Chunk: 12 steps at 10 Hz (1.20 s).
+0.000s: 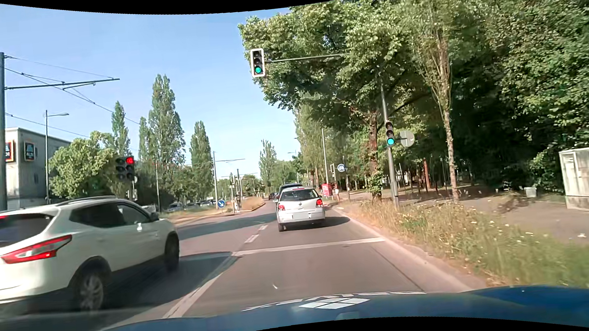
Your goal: Follow the waypoints while adhering to traffic rules and regulations
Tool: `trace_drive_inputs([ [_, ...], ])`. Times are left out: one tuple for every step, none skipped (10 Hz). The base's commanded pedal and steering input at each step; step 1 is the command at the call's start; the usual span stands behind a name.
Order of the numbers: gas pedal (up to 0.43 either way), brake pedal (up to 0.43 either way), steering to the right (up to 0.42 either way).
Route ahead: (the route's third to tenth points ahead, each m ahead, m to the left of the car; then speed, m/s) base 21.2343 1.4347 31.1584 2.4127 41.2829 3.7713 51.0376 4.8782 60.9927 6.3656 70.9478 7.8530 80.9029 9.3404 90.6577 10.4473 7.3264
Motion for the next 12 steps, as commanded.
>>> trace_drive_inputs([
  [0.26,0.0,-0.014],
  [0.22,0.0,-0.016],
  [0.209,0.0,-0.019],
  [0.197,0.0,-0.02],
  [0.197,0.0,-0.02],
  [0.197,0.0,-0.021],
  [0.189,0.0,-0.021],
  [0.169,0.0,-0.022],
  [0.169,0.0,-0.023],
  [0.157,0.0,-0.023],
  [0.157,0.0,-0.024],
  [0.157,0.0,-0.024],
])
